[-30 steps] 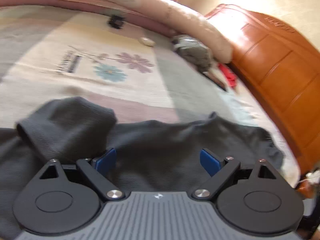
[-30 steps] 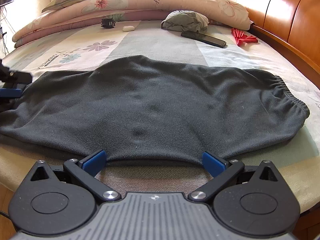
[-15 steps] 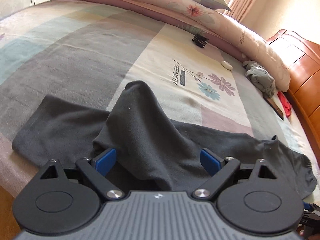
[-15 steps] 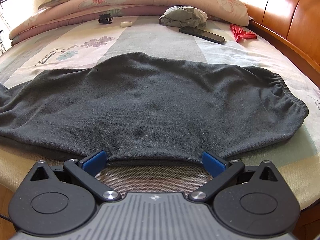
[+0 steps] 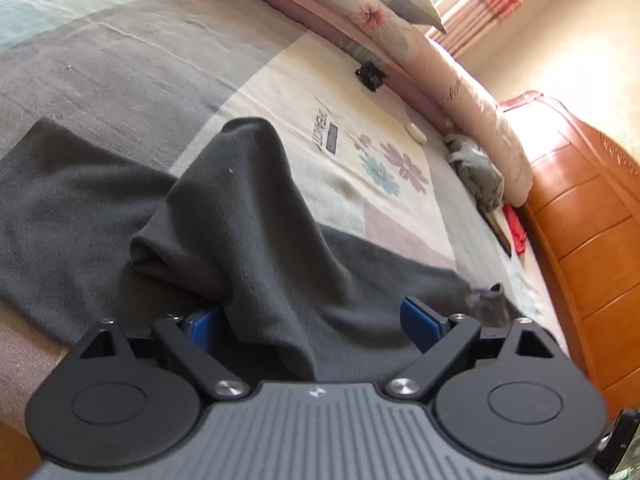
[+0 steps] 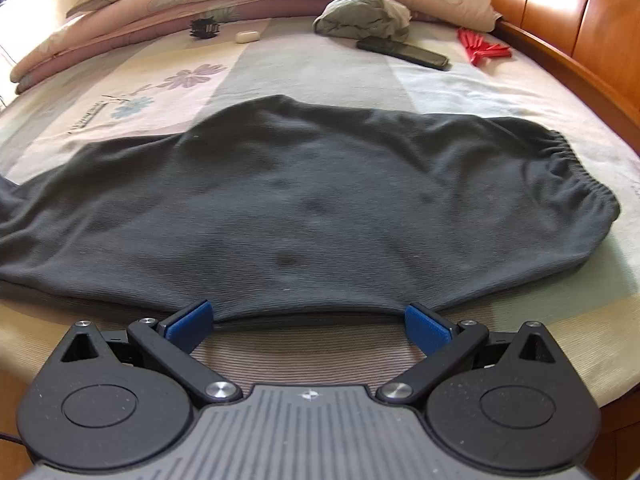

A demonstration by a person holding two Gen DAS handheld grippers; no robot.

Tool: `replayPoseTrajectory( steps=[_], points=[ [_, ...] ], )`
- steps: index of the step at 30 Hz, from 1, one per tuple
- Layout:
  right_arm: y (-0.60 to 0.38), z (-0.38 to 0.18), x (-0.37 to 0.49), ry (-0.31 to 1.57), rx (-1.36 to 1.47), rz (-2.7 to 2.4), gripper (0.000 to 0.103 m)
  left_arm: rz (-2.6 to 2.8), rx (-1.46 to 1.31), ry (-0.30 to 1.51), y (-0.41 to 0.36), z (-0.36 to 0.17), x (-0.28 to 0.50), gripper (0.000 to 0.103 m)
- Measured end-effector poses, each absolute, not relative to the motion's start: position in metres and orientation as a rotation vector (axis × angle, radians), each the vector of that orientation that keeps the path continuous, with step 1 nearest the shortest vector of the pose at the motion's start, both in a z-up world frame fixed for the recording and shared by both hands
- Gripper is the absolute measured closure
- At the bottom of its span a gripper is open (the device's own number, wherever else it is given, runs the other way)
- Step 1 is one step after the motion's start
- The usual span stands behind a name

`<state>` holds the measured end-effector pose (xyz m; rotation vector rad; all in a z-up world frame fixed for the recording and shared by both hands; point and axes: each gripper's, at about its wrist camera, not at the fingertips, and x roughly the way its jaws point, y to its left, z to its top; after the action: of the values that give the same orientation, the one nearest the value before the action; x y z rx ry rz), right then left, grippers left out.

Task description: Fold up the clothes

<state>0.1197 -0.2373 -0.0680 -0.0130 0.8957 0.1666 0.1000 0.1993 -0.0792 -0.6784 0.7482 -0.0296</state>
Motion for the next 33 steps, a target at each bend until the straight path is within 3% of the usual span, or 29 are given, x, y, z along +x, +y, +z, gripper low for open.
replayPoseTrajectory(
  steps=[12,18,24,30,33],
  points=[
    [-0.131,-0.009,0.125,0.841,-0.005,0.638,0.0,-0.072,-0.841,0.595,0.24,-0.07,0.089,0.012],
    [-0.083,-0.007,0.123,0.881,-0.063,0.758,0.0,-0.132,-0.961,0.72,0.243,-0.094,0.105,0.012],
    [-0.08,-0.019,0.118,0.919,-0.083,0.742,0.0,-0.228,-1.041,0.725,0.242,-0.106,0.105,0.011],
    [-0.09,-0.017,0.117,0.91,-0.08,0.689,0.0,-0.013,-1.041,0.491,0.269,-0.09,0.095,0.011],
    [-0.091,-0.019,0.119,0.916,-0.068,0.674,0.0,-0.065,-1.018,0.507,0.267,-0.087,0.098,0.011]
  ],
)
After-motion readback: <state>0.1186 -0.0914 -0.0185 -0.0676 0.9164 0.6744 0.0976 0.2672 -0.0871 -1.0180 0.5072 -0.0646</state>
